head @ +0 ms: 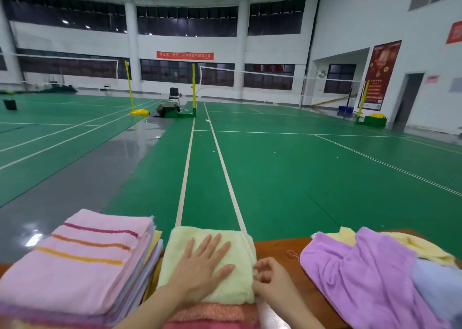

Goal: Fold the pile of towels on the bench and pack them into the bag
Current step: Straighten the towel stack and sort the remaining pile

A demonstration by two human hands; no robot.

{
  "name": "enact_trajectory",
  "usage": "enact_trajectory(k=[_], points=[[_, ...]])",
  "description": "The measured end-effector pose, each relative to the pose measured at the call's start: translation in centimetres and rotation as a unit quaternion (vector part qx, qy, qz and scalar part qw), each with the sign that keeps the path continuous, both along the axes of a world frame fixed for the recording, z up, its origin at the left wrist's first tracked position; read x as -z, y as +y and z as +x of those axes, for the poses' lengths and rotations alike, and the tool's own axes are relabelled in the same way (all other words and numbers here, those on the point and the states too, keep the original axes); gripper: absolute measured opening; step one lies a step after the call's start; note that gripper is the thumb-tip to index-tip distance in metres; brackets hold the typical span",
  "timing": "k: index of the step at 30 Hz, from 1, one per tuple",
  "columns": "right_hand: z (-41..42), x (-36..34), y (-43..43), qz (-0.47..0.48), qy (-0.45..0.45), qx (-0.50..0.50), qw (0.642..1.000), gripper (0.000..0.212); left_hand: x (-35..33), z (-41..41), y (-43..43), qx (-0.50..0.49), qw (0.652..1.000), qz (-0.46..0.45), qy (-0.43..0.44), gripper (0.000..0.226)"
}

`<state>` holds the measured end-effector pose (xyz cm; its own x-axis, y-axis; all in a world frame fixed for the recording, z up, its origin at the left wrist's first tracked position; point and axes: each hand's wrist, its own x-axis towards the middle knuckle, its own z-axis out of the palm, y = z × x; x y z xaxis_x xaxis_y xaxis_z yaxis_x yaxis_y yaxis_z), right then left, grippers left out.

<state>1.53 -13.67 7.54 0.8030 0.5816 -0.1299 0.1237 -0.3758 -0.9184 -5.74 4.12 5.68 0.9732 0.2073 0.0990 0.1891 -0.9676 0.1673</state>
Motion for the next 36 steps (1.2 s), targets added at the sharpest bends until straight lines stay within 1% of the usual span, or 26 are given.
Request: enact_trajectory(k=[1,2,4,5,6,8,11,13,14,16,17,19,21,24,26,28,29,31,32,34,35,36], points=[[-0.6,-0.1,-0.2,-0.002,-0.026,0.016,1.000,0.023,-0.1,0.0,0.0,-0.001,1.000,-0.006,0.001,0.111],[-1.2,-0.3,-0.4,-0.017,-0.053,0.034,0.998,0.026,0.0,0.1,0.1,-0.001,1.000,-0.012,0.000,0.111],[-2.4,-0.7,-0.8,-0.099,-0.129,0.052,0.985,0.035,0.0,0.1,0.0,-0.001,1.000,-0.017,-0.002,0.113],[-2.8,-0.7,-0.7,-0.144,-0.164,0.044,0.975,0.036,0.0,0.2,0.0,-0.004,1.000,-0.016,-0.004,0.114],[-3.0,-0.5,-0.6,-0.170,-0.187,0.035,0.967,0.035,0.1,0.2,0.0,-0.006,1.000,-0.014,-0.006,0.115],[-3.3,-0.5,-0.3,-0.183,-0.199,0.026,0.962,0.028,0.2,0.2,0.1,-0.007,1.000,-0.010,-0.007,0.115],[-2.9,-0.4,0.0,-0.167,-0.186,0.017,0.968,0.018,0.2,0.2,0.2,-0.004,1.000,-0.004,-0.007,0.113],[-2.6,-0.3,-0.1,-0.129,-0.173,0.024,0.976,0.017,0.2,0.2,0.2,-0.006,1.000,-0.002,-0.008,0.114],[-2.4,-0.2,-0.1,-0.090,-0.163,0.030,0.982,0.021,0.2,0.2,0.2,-0.009,1.000,-0.002,-0.010,0.115],[-2.1,0.2,-0.4,-0.004,-0.133,0.050,0.990,0.037,0.1,0.2,0.1,-0.013,1.000,-0.004,-0.013,0.118],[-1.9,0.4,-0.6,0.034,-0.116,0.057,0.991,0.040,0.1,0.2,0.1,-0.014,1.000,-0.006,-0.014,0.119],[-1.6,0.9,-0.8,0.078,-0.076,0.053,0.993,0.039,0.1,0.2,0.1,-0.013,1.000,-0.008,-0.015,0.118],[-1.1,1.4,-1.2,0.107,-0.039,0.030,0.993,0.036,0.0,0.1,0.2,-0.010,1.000,-0.011,-0.016,0.115],[0.1,1.6,-1.6,0.145,0.068,-0.002,0.987,0.012,0.0,0.1,0.2,-0.008,1.000,-0.012,-0.017,0.113],[1.0,2.2,-1.9,0.126,0.127,-0.015,0.984,0.031,0.1,0.0,0.1,-0.007,1.000,-0.008,-0.019,0.112],[1.4,2.8,-2.0,0.096,0.154,-0.048,0.982,0.047,0.2,-0.1,0.1,-0.003,1.000,-0.004,-0.020,0.108],[1.6,2.9,-2.1,0.087,0.150,-0.067,0.983,0.049,0.2,-0.1,0.1,-0.002,1.000,-0.003,-0.019,0.106],[1.6,3.0,-2.6,0.070,0.086,-0.097,0.989,0.047,0.1,-0.2,0.2,-0.001,1.000,0.000,-0.019,0.103],[1.6,2.8,-2.9,0.056,0.034,-0.107,0.992,0.042,0.1,-0.3,0.3,-0.002,1.000,0.000,-0.018,0.103],[1.8,2.4,-3.4,0.019,-0.062,-0.111,0.992,0.022,0.0,-0.2,0.3,-0.002,1.000,-0.001,-0.016,0.104],[1.8,1.9,-3.5,0.002,-0.094,-0.109,0.990,0.015,0.1,-0.2,0.4,-0.002,1.000,-0.001,-0.014,0.103],[1.8,1.5,-3.6,-0.009,-0.106,-0.104,0.989,0.015,0.1,-0.2,0.3,0.000,1.000,-0.001,-0.014,0.103]])
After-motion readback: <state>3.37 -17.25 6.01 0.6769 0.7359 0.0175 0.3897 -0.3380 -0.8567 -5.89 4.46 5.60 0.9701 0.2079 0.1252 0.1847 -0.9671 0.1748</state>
